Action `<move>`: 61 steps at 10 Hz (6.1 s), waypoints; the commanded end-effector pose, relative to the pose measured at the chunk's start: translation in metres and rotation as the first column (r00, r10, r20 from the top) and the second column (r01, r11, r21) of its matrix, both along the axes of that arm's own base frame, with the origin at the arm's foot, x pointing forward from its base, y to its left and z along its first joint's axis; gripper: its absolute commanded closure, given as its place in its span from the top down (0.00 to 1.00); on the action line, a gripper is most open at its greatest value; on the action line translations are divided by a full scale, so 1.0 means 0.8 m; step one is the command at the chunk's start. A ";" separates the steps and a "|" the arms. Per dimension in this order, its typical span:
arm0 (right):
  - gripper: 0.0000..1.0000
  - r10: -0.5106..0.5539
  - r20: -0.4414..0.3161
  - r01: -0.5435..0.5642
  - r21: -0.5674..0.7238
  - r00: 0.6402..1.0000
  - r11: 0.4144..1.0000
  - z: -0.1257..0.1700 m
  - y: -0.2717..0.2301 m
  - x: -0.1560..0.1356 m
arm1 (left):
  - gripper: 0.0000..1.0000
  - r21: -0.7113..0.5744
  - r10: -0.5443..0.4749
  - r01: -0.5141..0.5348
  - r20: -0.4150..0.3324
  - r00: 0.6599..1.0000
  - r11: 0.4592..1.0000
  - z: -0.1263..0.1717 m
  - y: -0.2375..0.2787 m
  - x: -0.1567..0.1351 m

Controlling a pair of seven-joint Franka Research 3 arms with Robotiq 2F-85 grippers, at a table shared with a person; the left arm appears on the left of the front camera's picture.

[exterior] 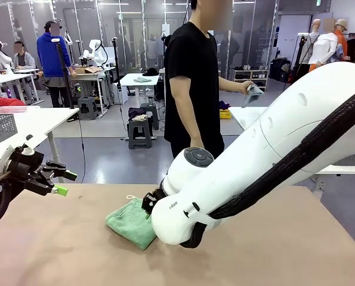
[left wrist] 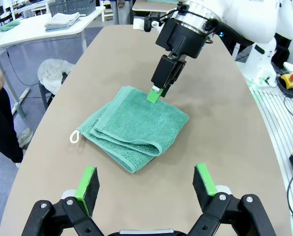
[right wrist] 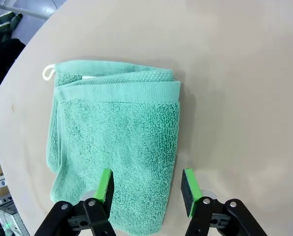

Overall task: Fold the towels and place them in the basket.
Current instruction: Place the folded Towel with hook on the right side of the table.

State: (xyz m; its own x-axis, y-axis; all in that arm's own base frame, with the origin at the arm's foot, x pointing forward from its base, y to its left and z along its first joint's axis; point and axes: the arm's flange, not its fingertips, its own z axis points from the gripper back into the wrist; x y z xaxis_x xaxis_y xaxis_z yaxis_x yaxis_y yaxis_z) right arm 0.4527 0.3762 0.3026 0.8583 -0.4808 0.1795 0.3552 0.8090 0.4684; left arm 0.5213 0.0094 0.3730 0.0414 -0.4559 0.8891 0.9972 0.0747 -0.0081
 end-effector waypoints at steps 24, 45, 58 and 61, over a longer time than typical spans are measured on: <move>0.00 0.016 0.032 -0.014 -0.074 0.999 0.997 -0.026 0.019 0.005 | 0.97 0.000 0.001 -0.001 -0.004 1.000 1.000 0.002 -0.001 0.000; 0.06 0.529 0.037 -0.440 -0.508 0.848 0.741 0.040 -0.271 0.155 | 0.97 0.000 0.001 -0.001 -0.004 1.000 1.000 0.002 -0.001 0.000; 0.06 0.582 -0.244 -0.614 -0.505 0.776 0.607 0.043 -0.535 0.252 | 0.97 0.000 0.001 -0.001 -0.004 1.000 1.000 0.002 -0.001 0.000; 0.26 0.572 -0.255 -0.614 -0.490 0.779 0.618 0.037 -0.548 0.267 | 0.97 0.000 0.001 -0.001 -0.004 1.000 1.000 0.002 -0.001 0.000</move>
State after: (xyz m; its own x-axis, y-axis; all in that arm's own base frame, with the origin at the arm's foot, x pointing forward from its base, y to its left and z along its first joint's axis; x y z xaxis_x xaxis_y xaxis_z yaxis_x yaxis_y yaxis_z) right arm 0.6578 -0.0629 0.3308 0.9459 0.2736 0.1743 -0.2561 0.9596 -0.1167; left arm 0.5213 0.0095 0.3726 0.0421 -0.4558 0.8891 0.9971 0.0749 -0.0088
